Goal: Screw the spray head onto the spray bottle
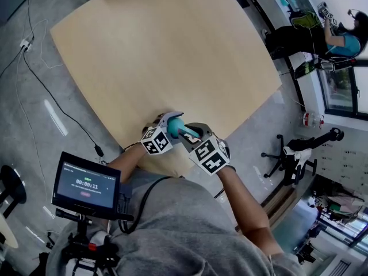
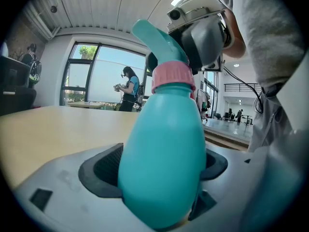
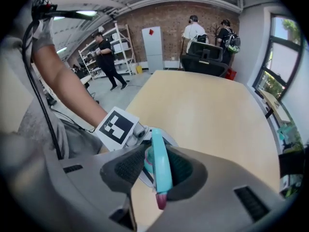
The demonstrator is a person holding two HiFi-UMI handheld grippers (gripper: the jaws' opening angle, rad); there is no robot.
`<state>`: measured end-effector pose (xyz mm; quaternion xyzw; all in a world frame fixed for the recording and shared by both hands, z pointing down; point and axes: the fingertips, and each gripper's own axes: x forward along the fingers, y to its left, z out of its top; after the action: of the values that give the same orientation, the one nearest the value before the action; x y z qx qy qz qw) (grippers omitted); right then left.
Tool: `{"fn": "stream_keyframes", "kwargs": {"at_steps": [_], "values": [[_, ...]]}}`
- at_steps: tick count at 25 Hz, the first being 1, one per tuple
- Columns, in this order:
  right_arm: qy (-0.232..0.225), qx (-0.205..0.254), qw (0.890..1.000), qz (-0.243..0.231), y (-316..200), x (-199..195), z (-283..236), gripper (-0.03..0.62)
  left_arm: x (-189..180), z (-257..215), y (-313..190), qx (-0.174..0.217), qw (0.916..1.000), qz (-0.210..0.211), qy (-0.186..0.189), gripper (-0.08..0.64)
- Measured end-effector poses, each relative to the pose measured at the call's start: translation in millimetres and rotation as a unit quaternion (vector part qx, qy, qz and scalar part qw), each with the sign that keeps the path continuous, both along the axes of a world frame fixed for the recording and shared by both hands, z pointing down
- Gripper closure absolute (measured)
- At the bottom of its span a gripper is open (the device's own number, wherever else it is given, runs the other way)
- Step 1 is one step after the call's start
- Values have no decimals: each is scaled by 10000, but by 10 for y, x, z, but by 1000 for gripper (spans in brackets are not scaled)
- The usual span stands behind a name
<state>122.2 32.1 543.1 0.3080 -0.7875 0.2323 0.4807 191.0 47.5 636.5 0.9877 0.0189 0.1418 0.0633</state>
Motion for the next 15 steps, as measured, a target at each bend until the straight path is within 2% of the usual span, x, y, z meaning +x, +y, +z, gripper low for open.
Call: {"fn": "stream_keyframes", "kwargs": {"at_steps": [3,7,9,12,15], "values": [[151,101,9991,-379,42,-11,27,476,1,-14,26,-1,10000,42,27,146],[69,317,9972,-681,57,-37,4,476,-6,-35,40,-18,10000,69,58,144],[-174,320,9975,-601,61,-52,13,476,-15,-41,47,-33,9999,64,76,144],[-558,195,9981,-182,40,-99,30,472,-41,-55,67,-68,9999,92,93,144],[-543,314,9980,-95,38,-152,60,468,-76,-90,75,-161,9997,149,122,144]]}}
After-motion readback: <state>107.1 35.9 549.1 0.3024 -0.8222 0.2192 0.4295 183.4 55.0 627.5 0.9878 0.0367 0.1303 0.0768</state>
